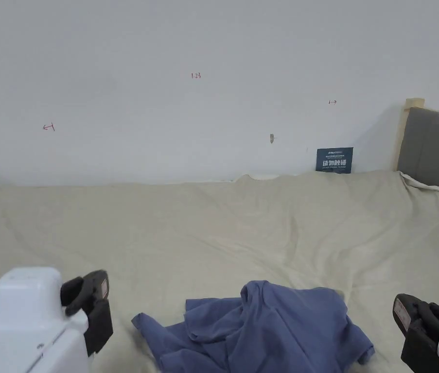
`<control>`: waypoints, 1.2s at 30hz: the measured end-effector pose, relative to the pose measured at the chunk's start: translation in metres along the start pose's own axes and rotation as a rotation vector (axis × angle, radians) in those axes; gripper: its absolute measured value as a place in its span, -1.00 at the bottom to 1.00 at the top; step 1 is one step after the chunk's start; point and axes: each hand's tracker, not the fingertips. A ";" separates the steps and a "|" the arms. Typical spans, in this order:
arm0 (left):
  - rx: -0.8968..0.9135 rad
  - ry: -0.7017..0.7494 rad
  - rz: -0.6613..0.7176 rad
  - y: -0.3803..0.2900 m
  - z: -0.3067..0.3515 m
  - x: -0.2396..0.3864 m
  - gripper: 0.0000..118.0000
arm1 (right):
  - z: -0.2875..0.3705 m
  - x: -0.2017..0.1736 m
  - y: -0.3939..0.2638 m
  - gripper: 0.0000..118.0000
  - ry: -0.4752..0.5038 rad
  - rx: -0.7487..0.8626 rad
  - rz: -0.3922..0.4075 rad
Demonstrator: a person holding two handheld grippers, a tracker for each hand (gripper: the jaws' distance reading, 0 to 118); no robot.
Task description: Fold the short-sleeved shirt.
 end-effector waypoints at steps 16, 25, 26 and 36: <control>-0.242 -0.060 0.135 0.035 -0.067 -0.013 -1.00 | -0.014 0.005 -0.004 -1.00 -0.018 -0.012 0.004; -0.912 -0.150 0.095 -0.001 -0.284 -0.021 -0.94 | -0.034 0.001 -0.010 -1.00 0.028 -0.055 0.024; -0.931 -0.135 0.100 -0.009 -0.293 -0.021 -0.49 | -0.036 0.002 -0.012 -1.00 0.029 -0.062 0.025; -1.123 -0.076 0.081 -0.092 -0.331 -0.005 0.72 | -0.062 0.023 -0.034 -1.00 0.015 -0.159 0.008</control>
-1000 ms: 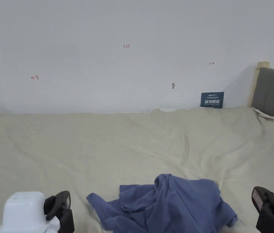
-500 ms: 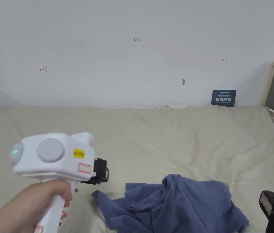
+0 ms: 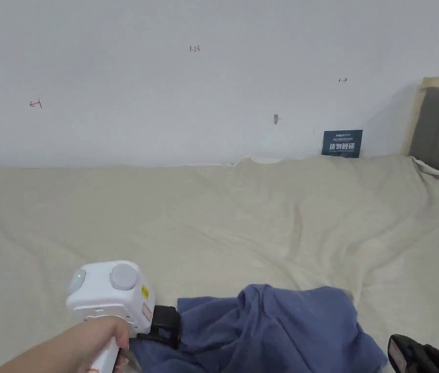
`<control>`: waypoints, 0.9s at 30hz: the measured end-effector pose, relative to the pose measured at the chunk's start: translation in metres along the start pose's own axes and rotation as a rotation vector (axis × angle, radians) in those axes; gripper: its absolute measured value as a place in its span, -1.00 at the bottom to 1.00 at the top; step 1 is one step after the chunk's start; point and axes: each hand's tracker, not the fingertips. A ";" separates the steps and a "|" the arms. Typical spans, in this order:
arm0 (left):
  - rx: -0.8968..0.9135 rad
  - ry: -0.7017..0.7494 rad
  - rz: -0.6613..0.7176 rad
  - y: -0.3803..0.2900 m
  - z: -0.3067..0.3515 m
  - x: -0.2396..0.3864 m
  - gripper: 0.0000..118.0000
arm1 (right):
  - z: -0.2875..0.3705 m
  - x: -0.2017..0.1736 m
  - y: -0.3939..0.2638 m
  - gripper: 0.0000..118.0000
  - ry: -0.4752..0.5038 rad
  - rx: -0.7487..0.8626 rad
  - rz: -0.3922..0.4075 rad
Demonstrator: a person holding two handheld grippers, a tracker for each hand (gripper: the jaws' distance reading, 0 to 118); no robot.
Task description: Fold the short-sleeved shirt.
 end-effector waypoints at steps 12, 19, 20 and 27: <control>0.327 -0.099 -0.041 -0.055 0.053 -0.011 -0.89 | -0.136 0.019 0.090 -1.00 0.040 -0.140 0.112; 0.380 -0.130 -0.053 -0.079 0.068 -0.001 -0.89 | -0.297 0.035 0.082 0.72 -0.035 -0.739 0.007; 0.367 -0.136 -0.055 -0.078 0.069 -0.001 -0.89 | -0.306 0.035 0.075 0.72 -0.033 -0.728 -0.008; 0.347 -0.152 -0.040 -0.083 0.069 0.002 -0.89 | -0.333 0.041 0.046 -0.99 -0.092 -0.800 -0.035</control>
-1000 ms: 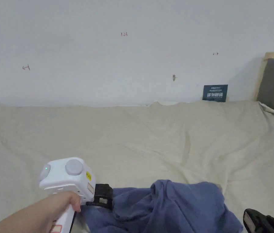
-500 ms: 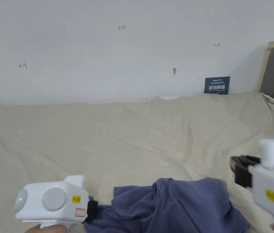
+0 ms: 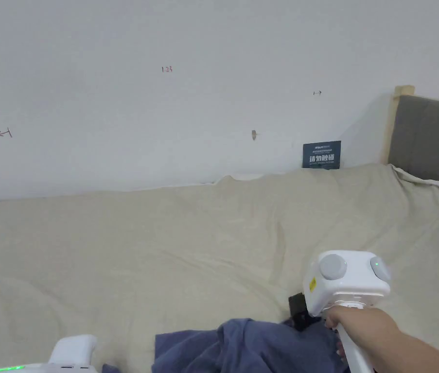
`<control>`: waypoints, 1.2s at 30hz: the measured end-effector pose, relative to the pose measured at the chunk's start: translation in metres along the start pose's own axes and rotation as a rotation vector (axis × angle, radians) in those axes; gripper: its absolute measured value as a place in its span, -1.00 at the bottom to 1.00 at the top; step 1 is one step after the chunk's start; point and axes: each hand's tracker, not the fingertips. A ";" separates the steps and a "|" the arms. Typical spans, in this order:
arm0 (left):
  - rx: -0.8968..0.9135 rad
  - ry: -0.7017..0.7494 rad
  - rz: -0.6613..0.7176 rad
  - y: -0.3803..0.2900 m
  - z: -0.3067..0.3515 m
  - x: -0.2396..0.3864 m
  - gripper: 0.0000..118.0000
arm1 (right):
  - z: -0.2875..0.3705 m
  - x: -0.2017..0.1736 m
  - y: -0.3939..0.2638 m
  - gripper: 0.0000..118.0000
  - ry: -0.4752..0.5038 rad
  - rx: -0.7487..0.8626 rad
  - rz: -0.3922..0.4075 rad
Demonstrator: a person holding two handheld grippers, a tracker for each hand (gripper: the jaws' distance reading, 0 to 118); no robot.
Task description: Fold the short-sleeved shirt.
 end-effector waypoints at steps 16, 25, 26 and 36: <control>0.150 -0.072 -0.027 0.030 0.116 -0.019 -0.89 | 0.259 0.036 -0.033 -0.99 0.349 0.349 0.014; 0.441 0.065 -0.024 0.141 0.249 -0.033 -0.89 | 0.379 0.026 0.033 -0.98 0.283 0.570 0.016; 0.475 0.090 -0.013 0.154 0.260 -0.038 -0.89 | 0.389 0.026 0.041 -0.98 0.266 0.596 0.017; 0.793 0.013 0.037 0.210 0.324 -0.059 -0.89 | 0.442 0.007 0.089 -0.99 0.307 0.797 -0.094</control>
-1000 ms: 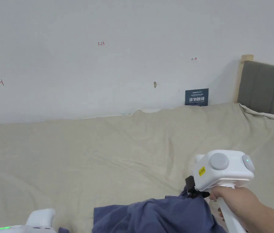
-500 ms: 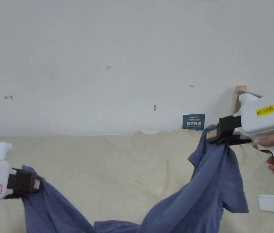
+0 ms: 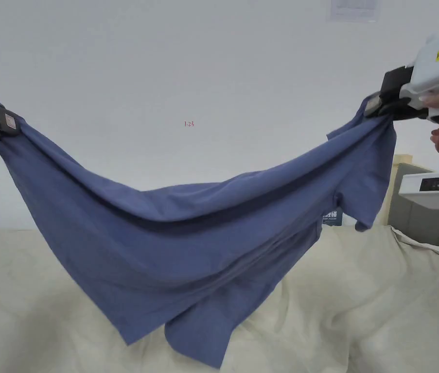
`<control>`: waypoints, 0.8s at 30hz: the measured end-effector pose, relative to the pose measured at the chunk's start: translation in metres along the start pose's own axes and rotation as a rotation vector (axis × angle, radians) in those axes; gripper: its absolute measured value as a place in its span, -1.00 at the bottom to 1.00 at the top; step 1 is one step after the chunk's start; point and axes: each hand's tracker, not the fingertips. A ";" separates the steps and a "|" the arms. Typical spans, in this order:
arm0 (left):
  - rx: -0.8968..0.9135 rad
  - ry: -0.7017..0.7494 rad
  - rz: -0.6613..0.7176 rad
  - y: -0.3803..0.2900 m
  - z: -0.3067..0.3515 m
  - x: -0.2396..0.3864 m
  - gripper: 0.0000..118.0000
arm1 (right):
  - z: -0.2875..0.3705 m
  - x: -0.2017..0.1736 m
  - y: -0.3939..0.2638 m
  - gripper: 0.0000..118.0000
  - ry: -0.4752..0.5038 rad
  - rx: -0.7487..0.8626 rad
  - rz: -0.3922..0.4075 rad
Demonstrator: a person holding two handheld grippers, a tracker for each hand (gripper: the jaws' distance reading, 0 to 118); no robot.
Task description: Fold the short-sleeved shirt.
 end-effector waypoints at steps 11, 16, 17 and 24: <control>-0.350 0.174 0.054 -0.202 -0.031 -0.067 -0.89 | -0.061 0.095 -0.183 -0.98 -0.098 -0.287 -0.112; -0.603 0.254 0.194 -0.335 -0.017 -0.091 -0.89 | -0.076 0.150 -0.333 -0.98 -0.218 -0.494 -0.211; -0.636 0.275 0.184 -0.354 -0.014 -0.095 -0.89 | -0.078 0.160 -0.357 -0.98 -0.263 -0.553 -0.225; -0.676 0.334 0.119 -0.380 -0.007 -0.110 -0.69 | -0.079 0.197 -0.410 -0.55 -0.329 -0.570 -0.211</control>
